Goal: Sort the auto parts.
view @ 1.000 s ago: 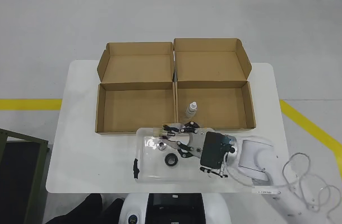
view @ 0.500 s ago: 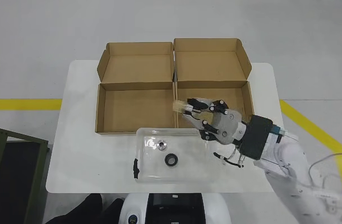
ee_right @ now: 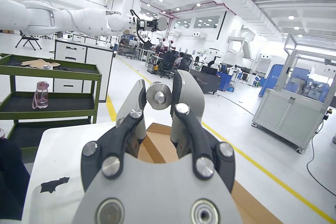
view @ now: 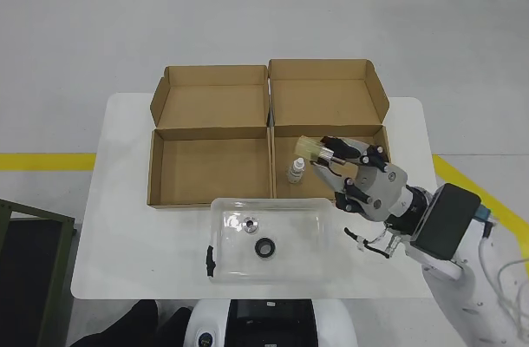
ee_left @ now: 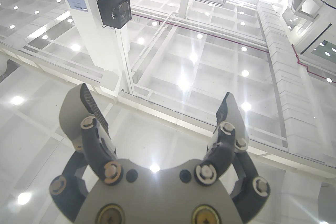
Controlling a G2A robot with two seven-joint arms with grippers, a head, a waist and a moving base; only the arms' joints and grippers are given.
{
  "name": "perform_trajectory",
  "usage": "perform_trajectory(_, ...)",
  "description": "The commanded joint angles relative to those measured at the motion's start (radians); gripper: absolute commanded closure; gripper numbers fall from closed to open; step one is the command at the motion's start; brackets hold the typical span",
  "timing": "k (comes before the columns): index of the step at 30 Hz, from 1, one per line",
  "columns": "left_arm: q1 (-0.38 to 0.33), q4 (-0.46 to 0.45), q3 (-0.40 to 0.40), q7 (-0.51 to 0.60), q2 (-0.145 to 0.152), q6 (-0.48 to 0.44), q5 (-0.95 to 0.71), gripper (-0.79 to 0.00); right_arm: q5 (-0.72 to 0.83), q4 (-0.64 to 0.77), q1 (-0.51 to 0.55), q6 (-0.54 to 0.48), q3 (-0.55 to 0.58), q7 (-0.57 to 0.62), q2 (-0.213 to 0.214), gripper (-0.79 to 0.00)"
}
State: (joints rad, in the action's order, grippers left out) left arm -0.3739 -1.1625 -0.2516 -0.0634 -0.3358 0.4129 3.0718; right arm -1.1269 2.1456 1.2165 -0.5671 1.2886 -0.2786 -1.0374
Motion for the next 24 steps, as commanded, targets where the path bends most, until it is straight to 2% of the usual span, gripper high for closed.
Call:
perform_trajectory(1, 0.0, 0.0, 0.0, 0.0, 0.0, 0.0, 0.0, -0.785, -0.014, -0.011, 0.0, -0.004, -0.004, 0.005, -0.001, 0.0)
perform_trajectory(9, 0.0, 0.0, 0.0, 0.0, 0.0, 0.0, 0.0, -0.785, -0.075, -0.071, 0.008, -0.015, -0.011, 0.072, -0.002, 0.0)
perform_trajectory(17, 0.0, 0.0, 0.0, 0.0, 0.0, 0.0, 0.0, -0.785, -0.022, -0.14, 0.031, -0.092, 0.021, 0.239, 0.006, 0.0)
perform_trajectory(24, 0.0, 0.0, 0.0, 0.0, 0.0, 0.0, 0.0, -0.785, -0.029, -0.195, 0.051, -0.113, 0.071, 0.385, 0.017, 0.0)
